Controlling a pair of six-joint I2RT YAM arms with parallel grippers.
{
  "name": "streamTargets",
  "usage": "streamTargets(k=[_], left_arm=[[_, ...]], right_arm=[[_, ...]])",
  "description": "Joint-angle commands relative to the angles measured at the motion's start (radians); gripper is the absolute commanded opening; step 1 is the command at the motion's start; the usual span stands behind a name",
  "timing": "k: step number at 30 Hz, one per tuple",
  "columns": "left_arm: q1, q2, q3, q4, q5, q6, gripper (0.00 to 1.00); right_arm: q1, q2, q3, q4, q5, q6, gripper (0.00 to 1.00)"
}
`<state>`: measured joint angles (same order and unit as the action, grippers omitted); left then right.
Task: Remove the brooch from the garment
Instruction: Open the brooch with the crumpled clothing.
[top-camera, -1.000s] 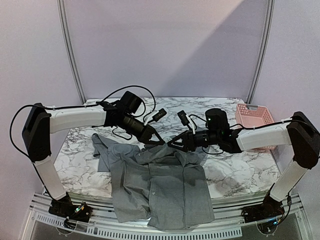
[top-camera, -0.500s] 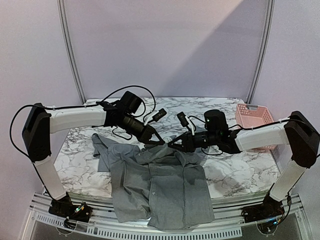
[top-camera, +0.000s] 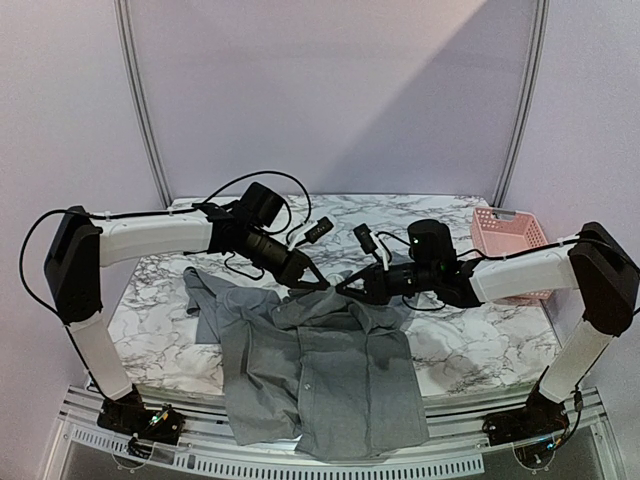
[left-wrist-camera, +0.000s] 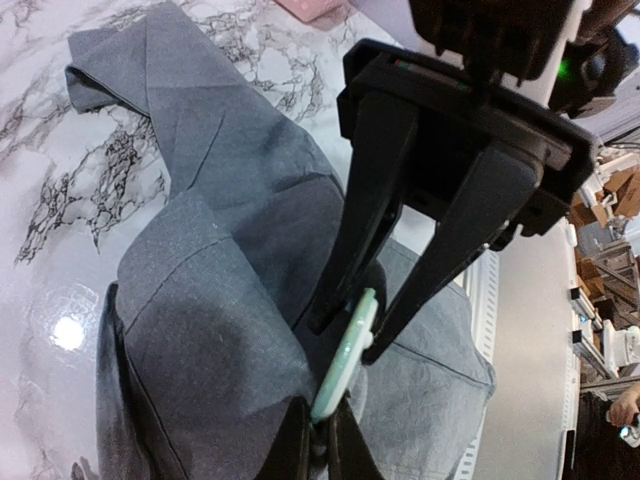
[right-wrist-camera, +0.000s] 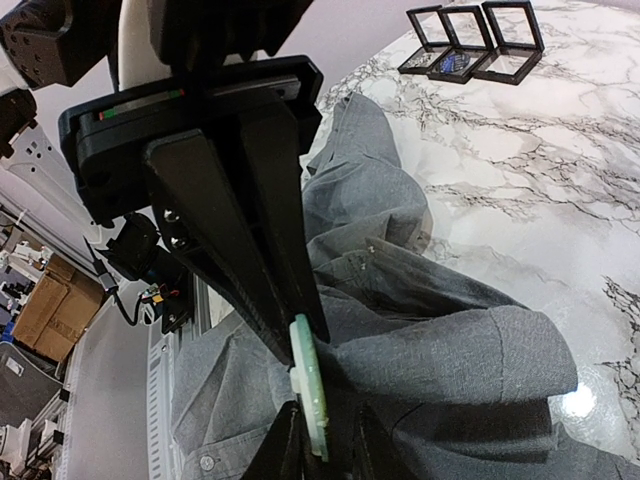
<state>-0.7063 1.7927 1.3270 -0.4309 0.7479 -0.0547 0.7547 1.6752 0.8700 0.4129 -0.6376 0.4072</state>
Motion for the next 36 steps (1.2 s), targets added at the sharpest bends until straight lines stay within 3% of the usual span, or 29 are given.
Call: streamTargets(k=[1,22,36], left_arm=[[0.008,-0.005,0.0,0.011,0.011,0.003,0.0],[0.007,-0.012,-0.002,0.012,0.019,0.008,0.0],[-0.003,-0.022,-0.004,0.008,0.033,0.026,0.0]], right_arm=[[0.007,0.017,0.01,0.005,0.026,-0.002,0.16],[0.003,0.056,0.068,-0.078,0.139,0.04,0.11],[-0.022,0.119,0.114,-0.098,0.066,0.079,0.1]])
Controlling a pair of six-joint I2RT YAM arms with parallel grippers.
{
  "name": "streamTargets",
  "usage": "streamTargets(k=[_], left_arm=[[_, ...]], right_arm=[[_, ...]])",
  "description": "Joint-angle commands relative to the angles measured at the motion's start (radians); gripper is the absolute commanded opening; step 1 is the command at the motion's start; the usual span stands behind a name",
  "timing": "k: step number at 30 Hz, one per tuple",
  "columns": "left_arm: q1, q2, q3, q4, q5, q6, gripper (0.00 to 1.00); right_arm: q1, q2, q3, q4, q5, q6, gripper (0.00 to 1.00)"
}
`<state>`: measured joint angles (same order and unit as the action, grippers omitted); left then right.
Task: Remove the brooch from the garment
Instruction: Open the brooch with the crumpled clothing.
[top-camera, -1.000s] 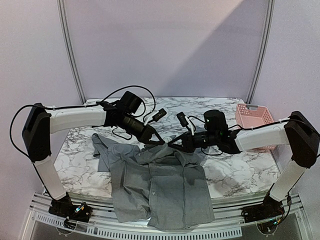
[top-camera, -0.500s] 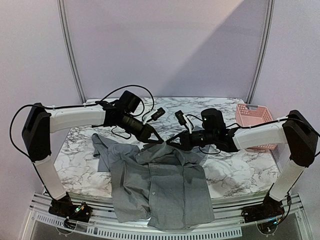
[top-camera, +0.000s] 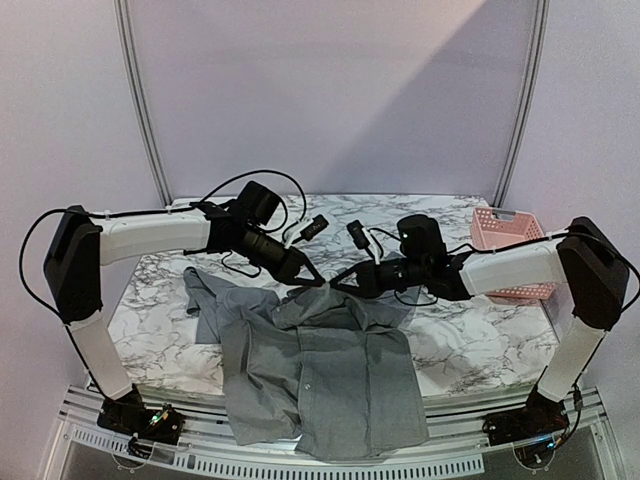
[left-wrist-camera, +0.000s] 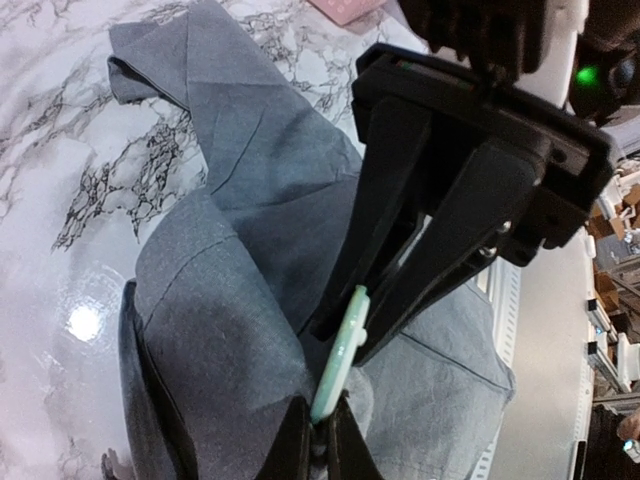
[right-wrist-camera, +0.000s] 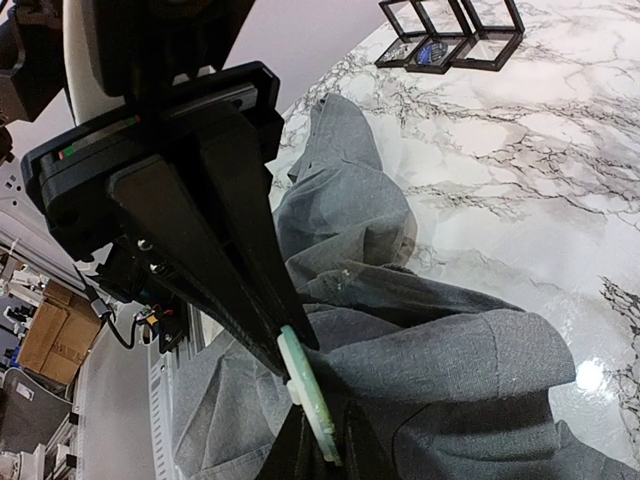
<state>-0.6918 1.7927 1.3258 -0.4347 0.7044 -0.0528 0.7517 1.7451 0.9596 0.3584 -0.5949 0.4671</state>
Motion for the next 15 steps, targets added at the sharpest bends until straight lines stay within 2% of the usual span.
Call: streamTargets(k=[1,15], left_arm=[[-0.019,-0.025,-0.005,0.01,0.076,0.026,0.0],[-0.045,-0.041,-0.009,0.01,0.124,0.051,0.0]], right_arm=[[-0.021,0.053,0.026,-0.044,0.02,0.022,0.1],[-0.051,0.093,0.052,-0.059,-0.006,0.068,0.09]])
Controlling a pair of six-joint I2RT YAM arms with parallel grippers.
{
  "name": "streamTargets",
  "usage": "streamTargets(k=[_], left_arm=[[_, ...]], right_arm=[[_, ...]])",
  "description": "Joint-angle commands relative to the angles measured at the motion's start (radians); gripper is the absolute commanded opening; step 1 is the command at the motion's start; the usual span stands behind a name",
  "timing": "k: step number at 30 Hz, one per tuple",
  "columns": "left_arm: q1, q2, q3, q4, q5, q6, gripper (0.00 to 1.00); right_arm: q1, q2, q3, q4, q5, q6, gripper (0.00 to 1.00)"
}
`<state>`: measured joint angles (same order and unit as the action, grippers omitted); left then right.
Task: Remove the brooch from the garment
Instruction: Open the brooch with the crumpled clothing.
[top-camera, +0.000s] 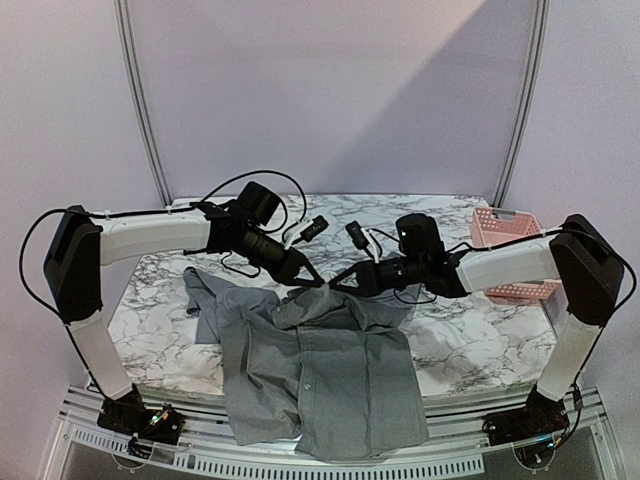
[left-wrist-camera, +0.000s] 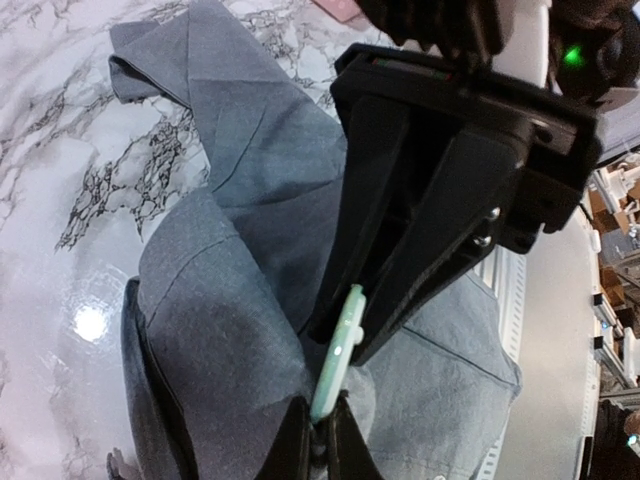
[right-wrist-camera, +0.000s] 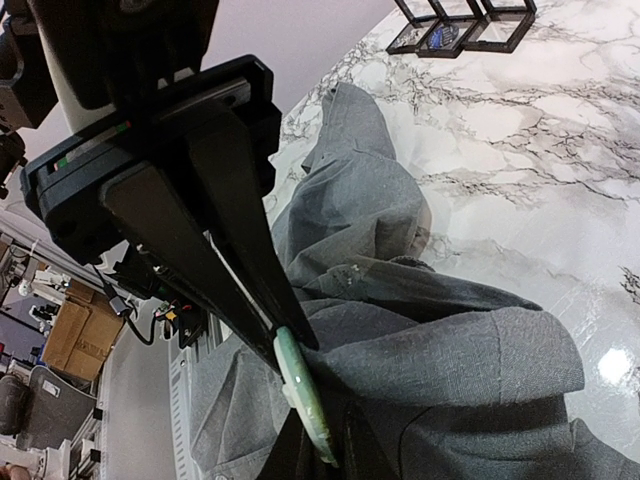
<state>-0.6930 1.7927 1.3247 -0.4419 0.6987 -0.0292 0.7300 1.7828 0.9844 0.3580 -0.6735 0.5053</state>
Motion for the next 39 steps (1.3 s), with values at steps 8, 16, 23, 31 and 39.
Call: streamTargets(k=[8,16,23,31,39], left_arm=[[-0.048,-0.034,-0.005,0.011,0.113,0.028,0.0],[-0.052,-0.031,-0.006,0.02,0.121,0.024,0.0],[-0.071,-0.028,-0.021,0.052,0.111,0.001,0.0],[-0.071,-0.017,-0.017,0.048,0.058,-0.032,0.0],[-0.059,0.01,0.002,0.023,0.01,-0.06,0.0]], right_arm=[[-0.03,0.078,0.049,-0.067,0.054,0.019,0.1],[-0.03,0.075,0.076,-0.13,0.079,-0.028,0.11],[-0.03,0.099,0.108,-0.141,0.062,-0.028,0.12],[-0.027,0.084,0.144,-0.155,0.018,-0.069,0.19],[-0.005,0.021,0.119,-0.134,-0.022,-0.109,0.29]])
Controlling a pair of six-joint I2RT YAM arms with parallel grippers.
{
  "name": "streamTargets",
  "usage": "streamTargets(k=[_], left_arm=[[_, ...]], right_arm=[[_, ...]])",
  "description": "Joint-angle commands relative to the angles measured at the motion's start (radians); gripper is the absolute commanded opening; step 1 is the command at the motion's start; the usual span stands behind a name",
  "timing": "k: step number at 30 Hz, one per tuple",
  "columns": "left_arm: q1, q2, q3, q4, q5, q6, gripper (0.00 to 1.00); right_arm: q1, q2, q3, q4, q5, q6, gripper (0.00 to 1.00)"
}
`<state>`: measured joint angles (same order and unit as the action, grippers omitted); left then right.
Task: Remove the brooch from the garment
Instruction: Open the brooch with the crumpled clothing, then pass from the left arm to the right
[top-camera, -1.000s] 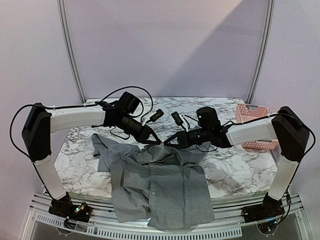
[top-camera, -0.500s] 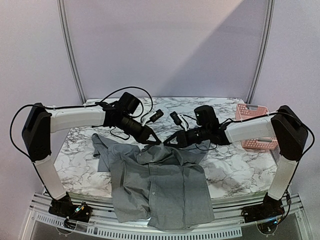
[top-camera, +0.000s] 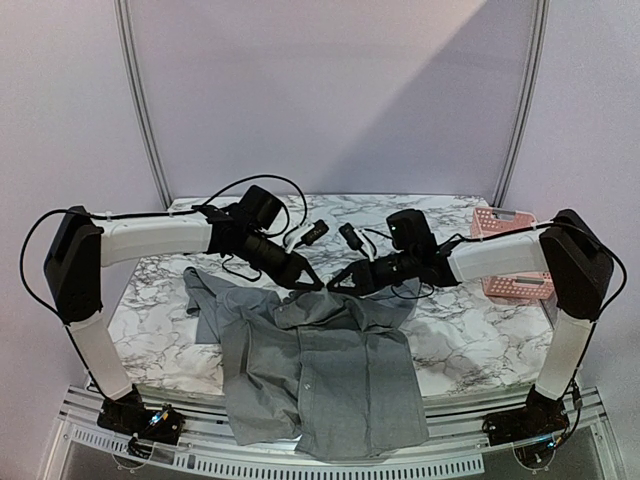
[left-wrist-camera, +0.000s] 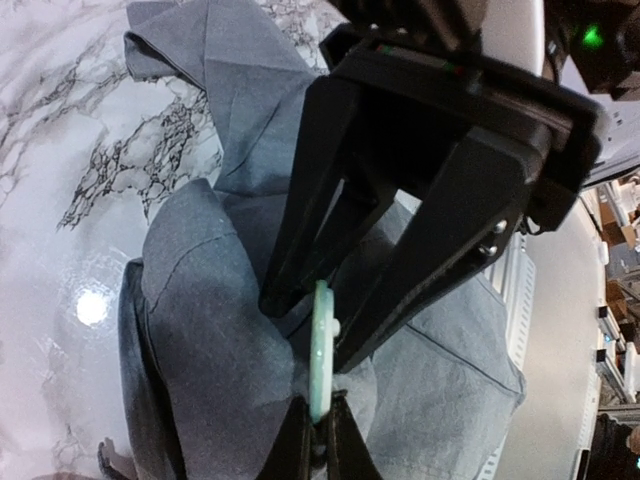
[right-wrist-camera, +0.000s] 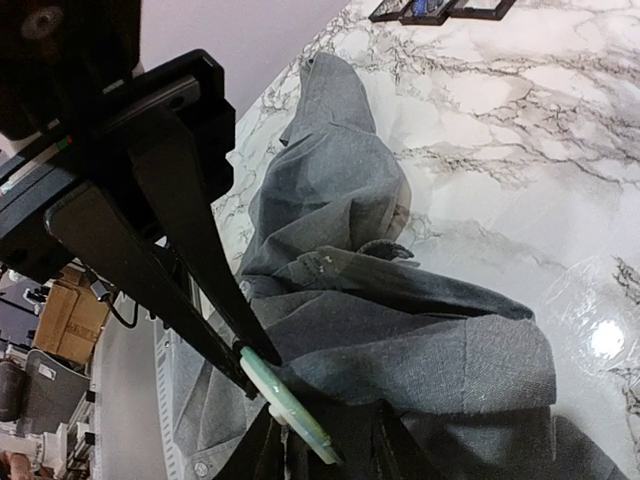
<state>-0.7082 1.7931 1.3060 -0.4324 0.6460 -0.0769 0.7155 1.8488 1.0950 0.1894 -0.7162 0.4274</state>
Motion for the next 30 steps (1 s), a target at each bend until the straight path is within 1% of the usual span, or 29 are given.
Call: streamTargets(k=[1,5,9,14,17,22,30], left_arm=[[-0.039,0.011,0.022,0.009,0.057,-0.013,0.0],[-0.015,0.011,0.022,0.01,0.043,-0.023,0.0],[0.004,0.01,0.023,0.014,0.042,-0.033,0.0],[0.01,0.003,0.021,0.015,0.049,-0.025,0.0],[0.01,0.002,0.02,0.017,0.058,-0.021,0.0],[0.01,-0.001,0.018,0.023,0.093,-0.014,0.0],[0.01,-0.013,0.016,0.021,0.143,0.011,0.0]], right_arm=[[0.011,-0.06,-0.006,0.05,0.014,-0.033,0.3],[0.012,-0.119,-0.051,0.084,0.026,-0.027,0.36],[0.012,-0.192,-0.084,0.067,0.053,-0.036,0.43],[0.008,-0.269,-0.13,0.071,0.102,-0.039,0.46],[0.003,-0.273,-0.143,0.075,0.104,-0.038,0.46],[0.003,-0.23,-0.145,0.085,0.088,-0.034,0.46],[-0.003,-0.191,-0.166,0.128,0.074,-0.014,0.35]])
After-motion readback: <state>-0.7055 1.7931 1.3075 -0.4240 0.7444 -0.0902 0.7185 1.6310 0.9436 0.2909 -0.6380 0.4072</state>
